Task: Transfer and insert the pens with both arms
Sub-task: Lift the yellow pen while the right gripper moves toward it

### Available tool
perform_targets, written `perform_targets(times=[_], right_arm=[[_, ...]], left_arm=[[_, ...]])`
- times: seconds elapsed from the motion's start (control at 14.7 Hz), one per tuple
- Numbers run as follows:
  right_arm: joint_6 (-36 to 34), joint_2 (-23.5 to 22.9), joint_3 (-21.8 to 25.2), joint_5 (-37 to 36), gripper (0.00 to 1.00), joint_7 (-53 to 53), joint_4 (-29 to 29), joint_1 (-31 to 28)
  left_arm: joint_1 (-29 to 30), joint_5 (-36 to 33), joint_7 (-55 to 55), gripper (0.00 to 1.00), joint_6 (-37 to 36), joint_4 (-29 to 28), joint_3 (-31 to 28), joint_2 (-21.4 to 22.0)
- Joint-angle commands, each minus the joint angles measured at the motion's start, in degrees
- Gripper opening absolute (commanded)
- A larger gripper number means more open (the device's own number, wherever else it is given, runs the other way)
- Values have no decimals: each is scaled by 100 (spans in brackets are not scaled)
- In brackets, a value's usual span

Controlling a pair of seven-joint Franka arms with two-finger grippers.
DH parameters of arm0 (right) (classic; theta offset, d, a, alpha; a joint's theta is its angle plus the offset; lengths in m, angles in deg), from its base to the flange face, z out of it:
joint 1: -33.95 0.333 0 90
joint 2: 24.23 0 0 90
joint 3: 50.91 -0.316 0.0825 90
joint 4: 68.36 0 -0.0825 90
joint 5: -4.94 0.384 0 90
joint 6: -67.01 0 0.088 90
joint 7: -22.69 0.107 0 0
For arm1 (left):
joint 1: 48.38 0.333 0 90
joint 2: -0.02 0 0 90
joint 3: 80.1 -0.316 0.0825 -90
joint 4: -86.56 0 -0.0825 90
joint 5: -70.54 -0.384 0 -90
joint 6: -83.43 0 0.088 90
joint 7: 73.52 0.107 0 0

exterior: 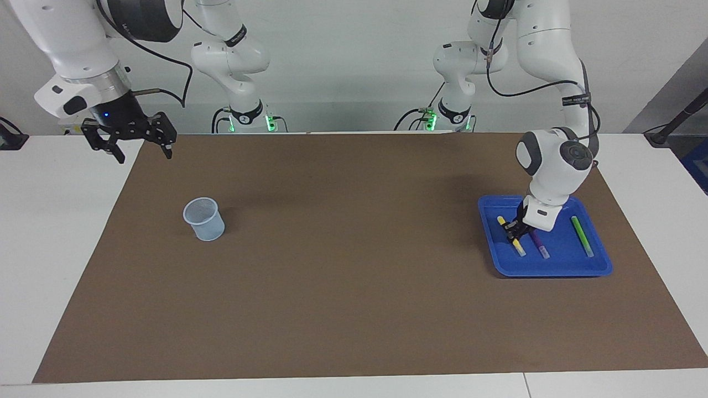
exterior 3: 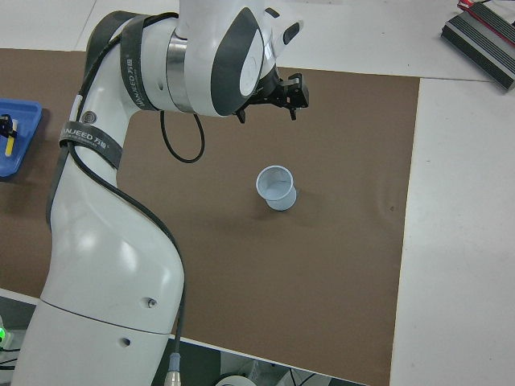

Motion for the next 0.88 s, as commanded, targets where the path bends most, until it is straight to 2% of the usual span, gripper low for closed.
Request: perform_targets(times=[0.0, 0.27, 0.61, 0.82], right_arm=[[1, -9, -15, -133, 100, 64, -20, 7], [-8, -9, -15, -133, 100, 64, -20, -2], [-26, 0, -32, -115, 100, 73, -3, 51], [-26, 9, -50, -10, 100, 73, 32, 51]], left_arm=[[-14, 6, -181, 0, -1064, 649, -27, 129], [-66, 6, -733, 0, -1971, 1055, -27, 410], [-137, 111, -2244, 0, -3148, 1406, 210, 859], [-137, 655, -3333, 0, -3335, 1389, 526, 1192]])
